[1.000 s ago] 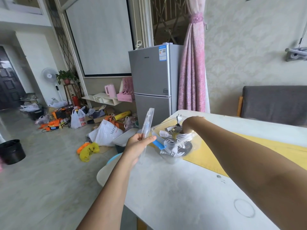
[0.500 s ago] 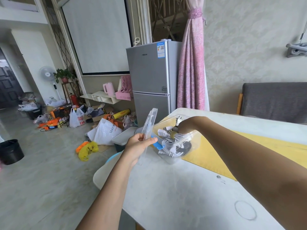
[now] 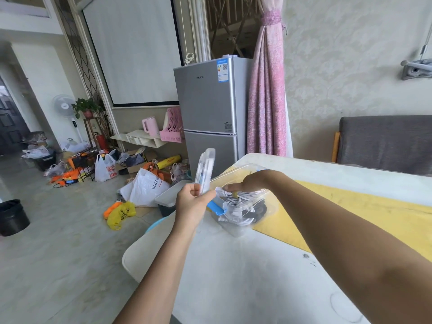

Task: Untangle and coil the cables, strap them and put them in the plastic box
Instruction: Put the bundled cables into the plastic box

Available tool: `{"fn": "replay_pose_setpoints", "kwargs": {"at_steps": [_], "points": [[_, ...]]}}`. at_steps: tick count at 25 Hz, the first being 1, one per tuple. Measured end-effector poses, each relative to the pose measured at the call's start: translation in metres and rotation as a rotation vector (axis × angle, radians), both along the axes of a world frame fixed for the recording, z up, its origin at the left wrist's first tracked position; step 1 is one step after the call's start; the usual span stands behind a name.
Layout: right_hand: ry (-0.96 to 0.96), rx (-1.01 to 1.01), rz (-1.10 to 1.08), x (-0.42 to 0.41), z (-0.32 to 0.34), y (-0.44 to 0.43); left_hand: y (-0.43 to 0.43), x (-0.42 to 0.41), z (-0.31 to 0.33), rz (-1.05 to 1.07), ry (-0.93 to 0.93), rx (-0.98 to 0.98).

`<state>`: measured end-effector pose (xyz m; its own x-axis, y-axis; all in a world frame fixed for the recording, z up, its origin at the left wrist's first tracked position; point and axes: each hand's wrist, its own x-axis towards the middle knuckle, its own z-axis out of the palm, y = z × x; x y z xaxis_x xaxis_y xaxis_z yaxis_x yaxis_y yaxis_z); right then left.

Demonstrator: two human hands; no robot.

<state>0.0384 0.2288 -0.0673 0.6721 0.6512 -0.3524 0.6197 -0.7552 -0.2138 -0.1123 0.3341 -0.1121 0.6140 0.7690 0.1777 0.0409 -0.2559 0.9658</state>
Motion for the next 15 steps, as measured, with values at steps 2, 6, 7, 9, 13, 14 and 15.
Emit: {"fn": "replay_pose_setpoints", "kwargs": {"at_steps": [2,6,7,9,13,14,15], "points": [[0.041,0.020,0.004,0.000,-0.001,0.005,-0.008,0.001,0.019,0.048,0.013,0.236],[-0.051,0.167,-0.037,0.002,-0.002,-0.003,-0.031,0.014,0.062,0.032,0.091,0.546],[-0.127,0.267,-0.055,0.006,0.000,-0.011,-0.036,0.019,0.068,0.016,0.130,0.603],[-0.197,0.601,-0.168,0.017,0.002,-0.034,-0.049,0.028,0.074,-0.013,0.249,0.742],[0.064,1.336,-0.474,0.029,-0.013,-0.080,-0.074,0.051,0.068,-0.075,0.496,0.955],[0.208,1.403,-0.503,0.030,-0.018,-0.085,-0.078,0.058,0.066,-0.102,0.533,0.961],[0.328,1.395,-0.510,0.032,-0.023,-0.089,-0.081,0.065,0.062,-0.131,0.559,0.955]]}}
